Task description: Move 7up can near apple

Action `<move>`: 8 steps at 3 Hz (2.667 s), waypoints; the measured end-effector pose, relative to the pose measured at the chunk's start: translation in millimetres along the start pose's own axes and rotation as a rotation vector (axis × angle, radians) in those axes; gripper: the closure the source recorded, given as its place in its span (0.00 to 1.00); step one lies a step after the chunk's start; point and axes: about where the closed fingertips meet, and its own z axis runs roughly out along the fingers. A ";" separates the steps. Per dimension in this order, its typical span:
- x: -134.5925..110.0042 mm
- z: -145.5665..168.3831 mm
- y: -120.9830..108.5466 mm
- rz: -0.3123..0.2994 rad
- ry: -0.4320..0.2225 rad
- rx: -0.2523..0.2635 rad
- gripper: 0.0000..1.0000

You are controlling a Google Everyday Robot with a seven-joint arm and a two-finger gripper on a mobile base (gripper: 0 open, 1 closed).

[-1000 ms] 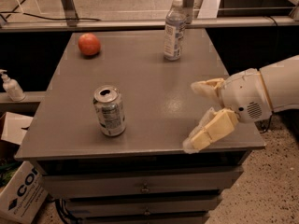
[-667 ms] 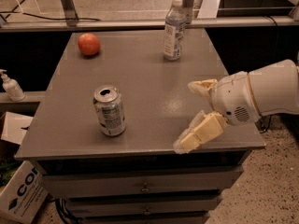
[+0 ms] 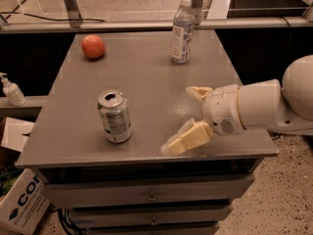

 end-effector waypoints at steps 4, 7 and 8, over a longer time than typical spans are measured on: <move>-55.6 72.1 39.3 0.008 -0.208 -0.151 0.00; -79.3 108.5 65.3 -0.013 -0.199 -0.158 0.41; -79.3 110.0 65.8 0.000 -0.201 -0.145 0.64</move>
Offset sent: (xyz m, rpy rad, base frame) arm 0.0071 0.0669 0.0050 0.2725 0.0252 0.0836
